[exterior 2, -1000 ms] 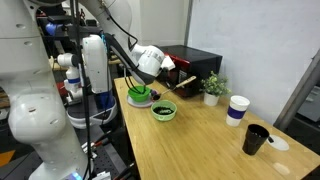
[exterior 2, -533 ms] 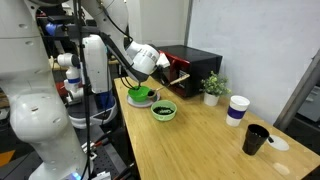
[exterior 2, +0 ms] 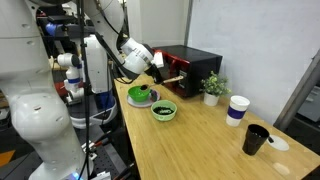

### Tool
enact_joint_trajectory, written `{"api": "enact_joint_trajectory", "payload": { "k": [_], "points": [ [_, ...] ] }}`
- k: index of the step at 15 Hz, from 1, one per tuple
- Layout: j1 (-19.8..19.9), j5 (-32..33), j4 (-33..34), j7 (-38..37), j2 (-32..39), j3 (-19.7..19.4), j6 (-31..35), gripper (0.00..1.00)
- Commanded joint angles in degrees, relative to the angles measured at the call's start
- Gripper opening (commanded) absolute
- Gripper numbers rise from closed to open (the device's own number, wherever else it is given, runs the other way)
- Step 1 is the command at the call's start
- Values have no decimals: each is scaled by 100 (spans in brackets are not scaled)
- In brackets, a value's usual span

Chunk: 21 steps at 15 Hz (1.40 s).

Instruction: Use the spoon to transfer beans from the light-green bowl to the dark green bowl

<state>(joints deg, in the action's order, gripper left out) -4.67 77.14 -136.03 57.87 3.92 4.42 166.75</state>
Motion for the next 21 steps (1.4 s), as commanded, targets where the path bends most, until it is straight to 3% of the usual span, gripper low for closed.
{"api": "enact_joint_trajectory", "payload": {
  "k": [1, 9, 21],
  "points": [
    [-68, -484, -6, -57, -30, 81, -144, 6],
    [-183, -535, 151, -500, 23, 237, -540, 6],
    [-328, 14, 372, -1506, 122, 300, -1260, 6]
  ]
}}
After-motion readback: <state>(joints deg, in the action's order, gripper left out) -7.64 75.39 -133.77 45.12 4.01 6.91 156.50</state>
